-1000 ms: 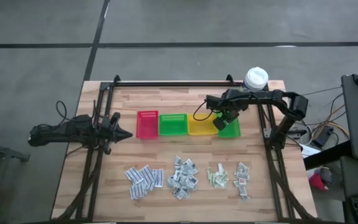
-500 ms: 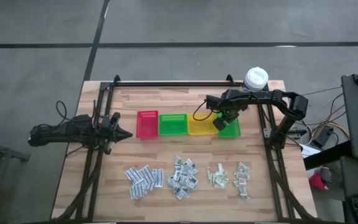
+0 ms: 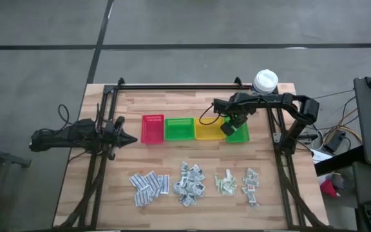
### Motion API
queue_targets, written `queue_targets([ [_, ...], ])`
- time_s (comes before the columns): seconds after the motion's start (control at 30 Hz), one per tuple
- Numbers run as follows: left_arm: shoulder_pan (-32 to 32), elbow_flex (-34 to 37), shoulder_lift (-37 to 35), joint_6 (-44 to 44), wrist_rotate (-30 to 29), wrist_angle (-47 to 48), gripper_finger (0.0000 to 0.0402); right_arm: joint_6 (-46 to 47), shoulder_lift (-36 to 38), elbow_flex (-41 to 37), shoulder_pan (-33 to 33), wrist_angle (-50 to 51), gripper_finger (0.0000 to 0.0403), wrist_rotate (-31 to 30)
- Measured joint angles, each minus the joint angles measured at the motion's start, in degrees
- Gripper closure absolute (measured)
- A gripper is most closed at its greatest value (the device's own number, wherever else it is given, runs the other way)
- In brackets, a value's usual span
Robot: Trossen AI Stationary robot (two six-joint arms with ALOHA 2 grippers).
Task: Pick & Place First Aid Supplies
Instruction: Put the blue alcohol pad into the right green bin
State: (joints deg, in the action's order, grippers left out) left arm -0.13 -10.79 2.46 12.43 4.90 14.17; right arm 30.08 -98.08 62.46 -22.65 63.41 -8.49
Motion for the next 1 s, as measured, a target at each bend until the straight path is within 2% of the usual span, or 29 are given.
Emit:
queue_targets([
  [0.27, 0.0, 0.0, 0.0, 0.0, 0.0, 0.0, 0.0401, -0.5, 0.0, 0.0, 0.0, -0.2, 0.0329, 0.3],
  [0.5, 0.0, 0.0, 0.0, 0.0, 0.0, 0.0, 0.0401, -1.6, 0.6, 2.0, 1.4, 0.9, 0.0319, 6.4],
  [1.0, 0.0, 0.0, 0.0, 0.0, 0.0, 0.0, 0.0401, -0.4, 9.7, 6.4, 16.7, 0.3, 0.0346, 7.4],
])
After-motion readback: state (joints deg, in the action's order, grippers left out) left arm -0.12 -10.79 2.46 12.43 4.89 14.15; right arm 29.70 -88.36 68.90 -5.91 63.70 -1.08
